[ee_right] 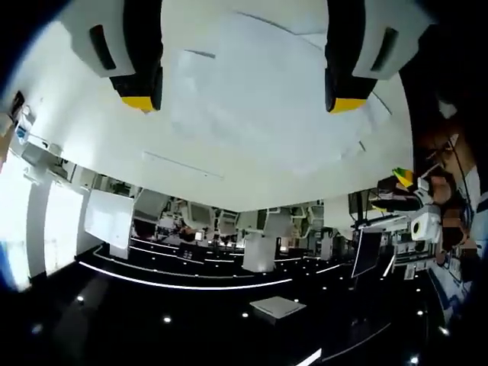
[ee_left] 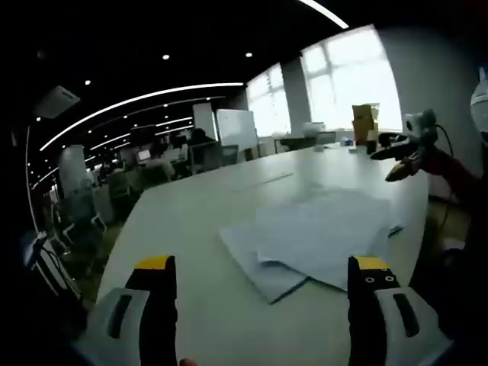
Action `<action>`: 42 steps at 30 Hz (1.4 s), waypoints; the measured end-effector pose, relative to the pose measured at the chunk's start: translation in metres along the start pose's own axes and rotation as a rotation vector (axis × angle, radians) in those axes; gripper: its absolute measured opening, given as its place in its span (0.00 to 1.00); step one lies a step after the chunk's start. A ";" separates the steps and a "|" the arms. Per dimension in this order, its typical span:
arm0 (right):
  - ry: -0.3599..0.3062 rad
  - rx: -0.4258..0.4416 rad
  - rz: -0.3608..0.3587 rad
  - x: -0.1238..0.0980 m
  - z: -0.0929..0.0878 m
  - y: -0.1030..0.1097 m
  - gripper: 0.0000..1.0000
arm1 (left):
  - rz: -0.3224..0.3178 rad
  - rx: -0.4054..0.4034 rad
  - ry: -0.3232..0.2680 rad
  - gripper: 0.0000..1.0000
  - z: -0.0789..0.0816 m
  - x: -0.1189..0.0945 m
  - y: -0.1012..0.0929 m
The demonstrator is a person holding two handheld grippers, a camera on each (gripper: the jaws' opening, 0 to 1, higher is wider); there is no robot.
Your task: Organize the stack of printing papers by aligning and flattening the scattered papers on the table
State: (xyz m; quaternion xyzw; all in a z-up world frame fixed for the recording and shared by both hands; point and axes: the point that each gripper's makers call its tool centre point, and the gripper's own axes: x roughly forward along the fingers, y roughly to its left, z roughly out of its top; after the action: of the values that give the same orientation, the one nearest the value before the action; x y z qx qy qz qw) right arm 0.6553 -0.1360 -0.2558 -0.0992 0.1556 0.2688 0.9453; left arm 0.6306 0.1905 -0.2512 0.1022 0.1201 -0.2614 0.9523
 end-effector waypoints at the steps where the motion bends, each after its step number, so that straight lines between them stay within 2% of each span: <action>1: -0.002 0.000 0.001 0.000 0.001 0.000 0.83 | 0.000 0.002 0.000 0.96 0.001 0.000 0.000; 13: -0.003 -0.013 0.026 0.007 0.005 0.011 0.82 | -0.006 -0.001 -0.016 0.95 0.005 -0.003 -0.002; 24: 0.005 -0.013 0.034 0.012 -0.003 0.021 0.80 | -0.024 0.001 -0.025 0.95 0.006 -0.002 -0.010; 42: 0.024 0.002 0.042 0.018 -0.013 0.024 0.79 | -0.038 -0.008 -0.028 0.95 0.005 0.001 -0.014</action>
State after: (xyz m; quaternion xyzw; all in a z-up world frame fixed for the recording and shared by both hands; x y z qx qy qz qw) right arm 0.6539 -0.1108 -0.2768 -0.0982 0.1694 0.2871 0.9377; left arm 0.6248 0.1768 -0.2491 0.0924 0.1095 -0.2804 0.9491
